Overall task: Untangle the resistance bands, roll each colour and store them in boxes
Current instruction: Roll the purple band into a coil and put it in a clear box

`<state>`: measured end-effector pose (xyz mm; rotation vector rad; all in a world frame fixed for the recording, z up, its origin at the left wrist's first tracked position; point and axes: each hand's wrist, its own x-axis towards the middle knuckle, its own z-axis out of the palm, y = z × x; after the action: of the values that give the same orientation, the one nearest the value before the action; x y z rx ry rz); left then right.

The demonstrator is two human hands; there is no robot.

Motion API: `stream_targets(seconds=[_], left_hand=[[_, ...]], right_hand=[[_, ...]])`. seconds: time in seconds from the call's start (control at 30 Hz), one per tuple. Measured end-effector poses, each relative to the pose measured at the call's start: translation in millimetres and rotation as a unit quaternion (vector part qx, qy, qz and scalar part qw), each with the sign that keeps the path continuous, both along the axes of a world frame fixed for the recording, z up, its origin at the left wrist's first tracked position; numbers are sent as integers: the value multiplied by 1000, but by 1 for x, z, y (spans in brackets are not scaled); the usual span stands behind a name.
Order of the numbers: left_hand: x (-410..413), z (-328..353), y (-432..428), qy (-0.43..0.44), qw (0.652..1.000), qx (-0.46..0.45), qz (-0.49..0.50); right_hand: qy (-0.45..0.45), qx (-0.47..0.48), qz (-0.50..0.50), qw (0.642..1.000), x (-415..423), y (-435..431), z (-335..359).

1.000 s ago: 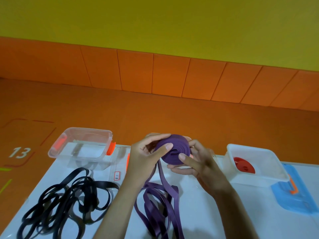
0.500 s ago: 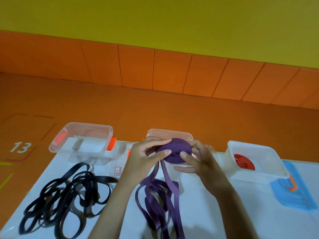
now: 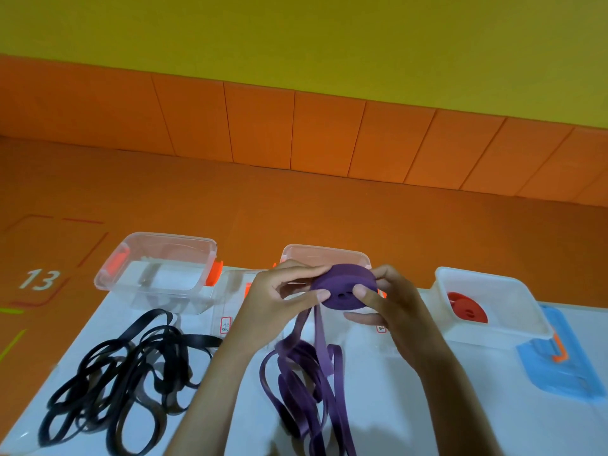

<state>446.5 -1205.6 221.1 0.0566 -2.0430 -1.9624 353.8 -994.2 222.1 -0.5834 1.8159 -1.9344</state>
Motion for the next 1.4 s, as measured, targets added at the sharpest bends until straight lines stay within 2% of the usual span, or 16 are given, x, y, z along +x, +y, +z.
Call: stream_targets(seconds=[0.1, 0.2, 0.27, 0.37, 0.43, 0.63, 0.73, 0.8, 0.9, 1.0, 1.1, 1.2, 1.23, 1.3, 1.37, 1.4], left_hand=[[2, 4, -2, 14, 1000, -20, 5], [5, 3, -1, 13, 998, -59, 26], [6, 2, 4, 10, 997, -72, 35], [5, 1, 5, 5, 999, -23, 34], [5, 0, 2, 2, 1000, -7, 15], [4, 1, -4, 19, 998, -68, -2], [8, -2, -4, 32, 990, -134, 13], [12, -5, -1, 31, 990, -137, 29], [15, -7, 4, 15, 995, -85, 49], [13, -9, 6, 21, 998, -37, 51], [11, -5, 7, 36, 999, -31, 21], [10, 0, 2, 47, 997, -55, 12], [11, 2, 0, 50, 995, -83, 12], [12, 3, -1, 51, 991, -126, 9], [13, 5, 2, 45, 990, -132, 11], [13, 7, 3, 42, 992, -121, 17]], right_hand=[[12, 5, 13, 1000, 1, 0, -2], [111, 137, 30, 984, -2, -1, -4], [129, 167, 37, 977, -3, -1, -8], [130, 126, 20, 983, 0, 1, -8], [81, 72, 1, 994, 1, 0, -7], [-25, -7, -19, 999, 15, -12, -17], [107, 110, -38, 987, 16, -16, -21], [157, 139, -37, 977, 12, -13, -18], [146, 119, 0, 982, 7, -8, -13], [114, 68, -16, 991, 8, -5, -12], [56, -30, -33, 997, 13, -6, -8], [29, -71, 7, 997, 16, -4, -8], [46, -48, 18, 998, 15, -2, -6], [110, 58, 29, 992, 9, 1, -1], [150, 133, 27, 979, 5, 5, 1], [159, 142, 22, 977, 4, 6, 2]])
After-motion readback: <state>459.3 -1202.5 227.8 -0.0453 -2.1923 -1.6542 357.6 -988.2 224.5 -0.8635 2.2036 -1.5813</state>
